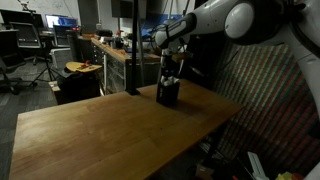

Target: Put the towel in the black holder

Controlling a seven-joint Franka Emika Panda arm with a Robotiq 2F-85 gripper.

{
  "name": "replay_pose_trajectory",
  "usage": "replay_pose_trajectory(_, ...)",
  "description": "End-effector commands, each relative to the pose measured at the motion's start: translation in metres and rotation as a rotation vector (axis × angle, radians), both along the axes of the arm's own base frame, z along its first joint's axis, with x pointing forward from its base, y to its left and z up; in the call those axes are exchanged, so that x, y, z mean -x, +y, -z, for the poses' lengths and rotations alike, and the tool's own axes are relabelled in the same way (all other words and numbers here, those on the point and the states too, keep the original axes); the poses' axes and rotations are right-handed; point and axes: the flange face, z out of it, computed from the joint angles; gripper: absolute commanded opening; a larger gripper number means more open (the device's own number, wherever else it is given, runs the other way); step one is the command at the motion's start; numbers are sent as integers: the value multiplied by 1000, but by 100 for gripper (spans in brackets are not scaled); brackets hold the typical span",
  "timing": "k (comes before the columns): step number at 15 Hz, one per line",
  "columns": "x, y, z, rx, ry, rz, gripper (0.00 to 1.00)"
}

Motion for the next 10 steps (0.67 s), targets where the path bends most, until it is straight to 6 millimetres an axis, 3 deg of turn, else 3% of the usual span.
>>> replay_pose_trajectory(1, -10, -11, -5, 9, -15, 47, 100)
replay_pose_trajectory(4, -12, -18, -6, 8, -21, 70, 100)
replay_pose_trajectory(5, -12, -19, -6, 9, -17, 73, 75)
replay_pose_trajectory(7, -11, -19, -5, 3, -14, 74, 68)
replay_pose_trajectory(10, -10, -19, 0, -2, 0, 76, 42)
